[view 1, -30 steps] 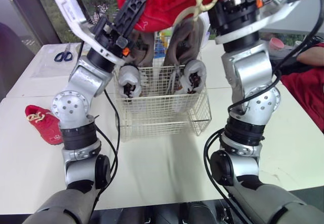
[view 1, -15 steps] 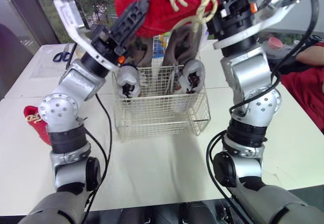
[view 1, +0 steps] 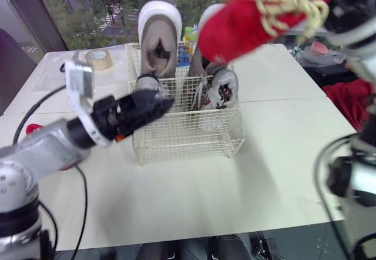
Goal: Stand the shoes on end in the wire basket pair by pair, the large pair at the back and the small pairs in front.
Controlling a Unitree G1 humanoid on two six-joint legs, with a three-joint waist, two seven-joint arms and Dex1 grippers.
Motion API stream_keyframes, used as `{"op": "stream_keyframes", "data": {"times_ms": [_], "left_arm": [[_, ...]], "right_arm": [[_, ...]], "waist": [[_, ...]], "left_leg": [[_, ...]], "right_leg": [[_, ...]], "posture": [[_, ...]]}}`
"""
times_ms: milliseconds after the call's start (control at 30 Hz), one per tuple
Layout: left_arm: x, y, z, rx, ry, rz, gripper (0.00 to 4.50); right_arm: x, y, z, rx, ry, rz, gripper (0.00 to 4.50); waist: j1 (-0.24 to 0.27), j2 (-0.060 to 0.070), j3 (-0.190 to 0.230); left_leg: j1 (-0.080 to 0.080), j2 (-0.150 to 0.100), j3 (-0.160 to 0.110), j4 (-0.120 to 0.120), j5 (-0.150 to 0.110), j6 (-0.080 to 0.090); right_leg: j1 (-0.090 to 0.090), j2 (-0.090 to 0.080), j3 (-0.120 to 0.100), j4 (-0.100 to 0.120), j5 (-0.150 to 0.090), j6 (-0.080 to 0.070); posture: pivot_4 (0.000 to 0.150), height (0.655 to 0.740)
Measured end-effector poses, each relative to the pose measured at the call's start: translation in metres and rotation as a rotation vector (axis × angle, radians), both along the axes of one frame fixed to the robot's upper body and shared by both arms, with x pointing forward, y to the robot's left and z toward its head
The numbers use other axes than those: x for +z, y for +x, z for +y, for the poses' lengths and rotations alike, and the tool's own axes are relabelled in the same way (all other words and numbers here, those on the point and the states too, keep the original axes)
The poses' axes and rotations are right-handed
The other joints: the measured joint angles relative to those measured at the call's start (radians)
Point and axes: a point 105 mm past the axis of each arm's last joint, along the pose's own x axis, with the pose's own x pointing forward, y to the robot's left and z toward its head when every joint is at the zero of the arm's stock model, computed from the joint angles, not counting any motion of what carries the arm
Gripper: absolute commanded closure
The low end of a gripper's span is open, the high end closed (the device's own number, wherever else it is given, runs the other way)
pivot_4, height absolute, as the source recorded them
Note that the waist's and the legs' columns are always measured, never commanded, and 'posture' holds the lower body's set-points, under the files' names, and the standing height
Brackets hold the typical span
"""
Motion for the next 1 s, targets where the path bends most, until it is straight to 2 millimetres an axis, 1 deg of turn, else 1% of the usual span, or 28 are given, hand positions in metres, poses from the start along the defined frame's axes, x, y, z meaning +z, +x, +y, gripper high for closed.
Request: {"op": "stream_keyframes", "data": {"times_ms": [67, 100, 167, 233, 333, 467, 600, 833, 900, 933, 967, 1000], "left_arm": [[-0.009, -0.004, 0.0, 0.016, 0.018, 0.028, 0.05], [-0.019, -0.006, 0.001, 0.038, 0.047, 0.049, 0.05], [-0.032, -0.007, 0.003, 0.072, 0.083, 0.083, 0.05], [-0.039, -0.009, 0.004, 0.107, 0.126, 0.073, 0.05], [-0.046, -0.014, 0.001, 0.119, 0.169, 0.06, 0.05], [-0.058, -0.022, -0.002, 0.1, 0.165, 0.107, 0.05], [-0.062, -0.024, -0.002, 0.084, 0.177, 0.122, 0.05], [-0.057, -0.025, -0.002, 0.068, 0.193, 0.096, 0.05], [-0.056, -0.023, -0.002, 0.069, 0.189, 0.094, 0.0], [-0.056, -0.023, -0.002, 0.07, 0.188, 0.092, 0.0], [-0.055, -0.022, -0.001, 0.073, 0.183, 0.088, 0.0], [-0.054, -0.022, -0.001, 0.075, 0.181, 0.087, 0.0]], "right_arm": [[-0.012, -0.002, 0.005, 0.027, -0.117, -0.003, 3.33], [-0.022, -0.001, 0.008, 0.038, -0.189, 0.004, 3.33], [-0.037, 0.004, 0.012, 0.055, -0.257, 0.031, 3.33], [-0.053, 0.009, 0.019, 0.077, -0.313, 0.046, 3.33], [-0.073, 0.015, 0.032, 0.088, -0.395, 0.014, 3.33], [-0.096, 0.026, 0.039, 0.045, -0.523, -0.053, 3.33], [-0.117, 0.03, 0.044, 0.06, -0.627, -0.094, 3.33], [-0.145, 0.035, 0.045, 0.102, -0.725, -0.108, 3.33], [-0.154, 0.039, 0.045, 0.11, -0.74, -0.092, 2.33], [-0.157, 0.041, 0.045, 0.11, -0.744, -0.085, 1.96], [-0.16, 0.043, 0.044, 0.106, -0.753, -0.08, 1.4], [-0.162, 0.044, 0.043, 0.102, -0.758, -0.075, 1.07]], "waist": [[-0.007, 0.001, 0.0], [-0.008, 0.001, 0.0], [-0.002, 0.001, 0.0], [0.002, 0.001, 0.0], [0.007, 0.001, 0.0], [0.008, 0.001, 0.0], [0.009, 0.002, 0.0], [0.023, 0.002, 0.0], [0.026, 0.002, 0.0], [0.026, 0.002, 0.0], [0.025, 0.002, 0.0], [0.025, 0.002, 0.0]], "left_leg": [[0.001, 0.001, 0.001, 0.0, -0.001, 0.0], [0.001, 0.001, 0.001, 0.0, -0.001, -0.002], [0.001, 0.001, 0.001, 0.0, -0.001, -0.004], [0.0, 0.001, 0.001, 0.0, -0.001, -0.004], [-0.001, 0.0, 0.001, 0.0, -0.002, -0.004], [-0.001, -0.002, 0.002, 0.0, 0.001, -0.008], [-0.001, -0.002, 0.002, -0.001, 0.001, -0.008], [-0.001, -0.002, 0.002, -0.001, 0.001, -0.008], [-0.001, -0.002, 0.002, -0.001, 0.001, -0.008], [-0.001, -0.002, 0.002, -0.001, 0.001, -0.008], [-0.001, -0.002, 0.002, -0.001, 0.001, -0.008], [-0.001, -0.002, 0.002, -0.001, 0.001, -0.008]], "right_leg": [[0.0, -0.001, 0.001, -0.001, 0.0, -0.001], [0.0, -0.001, 0.001, -0.001, 0.0, -0.001], [-0.001, -0.001, 0.0, 0.0, 0.001, -0.001], [-0.002, -0.002, 0.0, -0.001, 0.001, -0.002], [-0.005, -0.003, 0.0, -0.003, 0.001, -0.002], [-0.006, -0.006, 0.0, -0.003, 0.001, -0.002], [-0.006, -0.005, 0.0, -0.002, 0.001, -0.002], [-0.006, -0.006, 0.0, -0.003, 0.001, -0.002], [-0.006, -0.006, 0.0, -0.003, 0.001, -0.002], [-0.006, -0.006, 0.0, -0.003, 0.001, -0.002], [-0.006, -0.006, 0.0, -0.003, 0.001, -0.002], [-0.006, -0.006, 0.0, -0.003, 0.001, -0.002]], "posture": [[0.15, 0.74], [0.15, 0.74], [0.15, 0.74], [0.15, 0.74], [0.15, 0.74], [0.15, 0.74], [0.15, 0.74], [0.15, 0.74], [0.15, 0.74], [0.15, 0.74], [0.15, 0.74], [0.15, 0.74]]}}
